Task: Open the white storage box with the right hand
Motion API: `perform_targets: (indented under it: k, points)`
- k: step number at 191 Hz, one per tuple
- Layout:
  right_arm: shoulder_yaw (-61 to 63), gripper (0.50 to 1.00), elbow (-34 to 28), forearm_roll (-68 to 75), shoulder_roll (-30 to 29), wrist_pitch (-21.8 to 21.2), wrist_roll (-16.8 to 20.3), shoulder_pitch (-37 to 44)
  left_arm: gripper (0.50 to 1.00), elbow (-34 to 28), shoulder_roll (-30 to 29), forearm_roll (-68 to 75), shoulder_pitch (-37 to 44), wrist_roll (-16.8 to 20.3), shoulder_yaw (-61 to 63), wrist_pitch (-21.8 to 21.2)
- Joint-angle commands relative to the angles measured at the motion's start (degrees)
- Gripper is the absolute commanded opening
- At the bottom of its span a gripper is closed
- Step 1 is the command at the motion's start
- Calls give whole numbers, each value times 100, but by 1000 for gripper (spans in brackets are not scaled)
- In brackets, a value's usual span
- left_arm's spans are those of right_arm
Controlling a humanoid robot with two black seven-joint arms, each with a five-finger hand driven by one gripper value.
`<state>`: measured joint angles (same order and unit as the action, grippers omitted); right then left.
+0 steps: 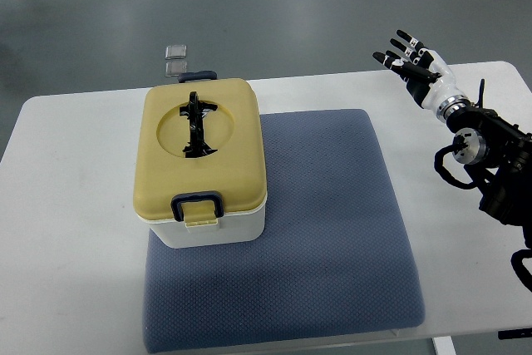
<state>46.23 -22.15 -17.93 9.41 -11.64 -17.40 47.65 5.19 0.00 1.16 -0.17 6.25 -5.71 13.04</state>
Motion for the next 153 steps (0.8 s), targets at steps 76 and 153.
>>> perform_targets:
  k: [76, 153]
  points:
    - [-88, 926, -53, -35, 70, -58, 0, 69, 1000, 0, 0, -1, 0, -1, -1, 6]
    - [-149, 926, -369, -88, 78, -49, 0, 60, 1000, 0, 0, -1, 0, -1, -1, 6]
